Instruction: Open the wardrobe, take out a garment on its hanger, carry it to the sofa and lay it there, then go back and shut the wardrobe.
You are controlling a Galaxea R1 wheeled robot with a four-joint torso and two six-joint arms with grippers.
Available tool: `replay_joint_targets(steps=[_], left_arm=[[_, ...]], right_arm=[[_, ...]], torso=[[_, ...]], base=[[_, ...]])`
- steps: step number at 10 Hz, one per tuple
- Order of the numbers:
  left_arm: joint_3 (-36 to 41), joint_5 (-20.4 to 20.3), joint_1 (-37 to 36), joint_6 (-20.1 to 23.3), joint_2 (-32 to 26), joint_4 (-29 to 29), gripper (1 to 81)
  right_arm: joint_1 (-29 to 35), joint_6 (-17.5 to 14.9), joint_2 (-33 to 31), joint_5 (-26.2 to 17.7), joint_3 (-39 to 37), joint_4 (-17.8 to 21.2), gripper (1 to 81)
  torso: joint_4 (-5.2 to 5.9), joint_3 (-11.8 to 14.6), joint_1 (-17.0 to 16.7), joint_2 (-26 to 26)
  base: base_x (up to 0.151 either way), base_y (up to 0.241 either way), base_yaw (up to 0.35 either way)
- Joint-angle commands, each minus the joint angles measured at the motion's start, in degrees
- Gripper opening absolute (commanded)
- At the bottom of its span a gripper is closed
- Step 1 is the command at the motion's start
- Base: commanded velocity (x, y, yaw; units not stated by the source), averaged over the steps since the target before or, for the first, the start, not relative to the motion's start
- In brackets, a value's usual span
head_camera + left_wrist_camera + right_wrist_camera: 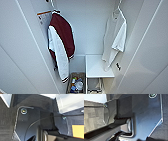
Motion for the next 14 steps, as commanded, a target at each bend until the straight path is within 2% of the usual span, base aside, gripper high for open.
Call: replay_joint_targets(steps=[1,2,3,5,6,7,8,9,10,11,12,14], left_arm=[[-1.2,14.8,1.8,-0.4,1.3,3.0,81.1],[-2.7,20.6,1.8,-1.1,2.6,2.2,81.1],[-4.8,23.5,1.8,-1.5,3.9,-1.3,81.1],[-6.2,23.2,2.0,-1.1,4.0,-3.3,81.1],[-5.9,22.6,2.0,-0.7,3.4,-2.6,81.1],[-5.9,21.7,1.9,-0.1,3.3,-2.6,81.1],[-5.9,21.1,1.8,3.4,3.3,-3.8,81.1],[-6.3,20.5,1.3,8.0,3.4,-8.3,81.1],[-6.3,19.5,0.9,13.7,3.4,-14.3,81.1],[-6.1,16.9,1.1,19.5,3.4,-18.6,81.1],[-6.4,14.1,1.0,20.2,4.4,-19.0,81.1],[-10.8,13.7,0.3,20.5,6.7,-19.0,81.1]], right_arm=[[-2.4,0.2,4.6,-2.0,-7.9,0.4,81.1],[-2.7,0.2,4.9,-2.4,-8.8,0.4,81.1],[-3.3,0.2,5.3,-2.8,-9.1,0.3,81.1],[-3.4,-0.5,5.6,-2.6,-11.1,-0.4,81.1],[-3.5,-3.1,5.6,-2.6,-11.3,0.4,81.1],[-3.4,-7.2,5.7,-2.4,-11.5,2.6,81.1],[-3.2,-15.9,5.6,-2.2,-11.9,10.5,81.1],[-3.1,-27.5,5.6,-2.0,-13.2,21.5,81.1],[-3.0,-36.7,5.6,-1.4,-14.2,30.2,81.1],[-3.1,-42.8,5.6,-0.3,-15.1,37.2,81.1],[-2.9,-43.7,5.8,0.0,-16.1,40.6,81.1],[-2.4,-44.2,6.9,-0.2,-17.8,40.3,81.1]], torso=[[0.00,0.0,0.0,0.0],[0.00,0.0,0.0,0.0],[0.00,0.0,0.0,0.0],[0.00,0.0,-0.1,0.0],[0.00,0.0,-0.1,0.0],[0.00,0.1,-0.1,-0.1],[0.00,0.1,-0.1,-0.1],[0.00,0.1,-0.1,-0.1],[0.00,0.1,-0.1,-0.1],[0.00,0.1,-0.1,-0.1],[0.00,0.1,-0.1,-0.1],[0.00,0.1,-0.1,-0.1]], base=[[0.000,0.000,0.000],[0.000,0.000,0.000],[0.000,0.000,0.000],[0.000,0.000,0.000],[0.000,0.000,0.000],[0.000,0.000,0.000],[0.000,0.000,0.000],[0.000,0.000,0.000],[0.000,0.000,0.000],[0.000,0.000,0.000],[0.000,0.000,0.000],[0.000,0.000,0.000]])
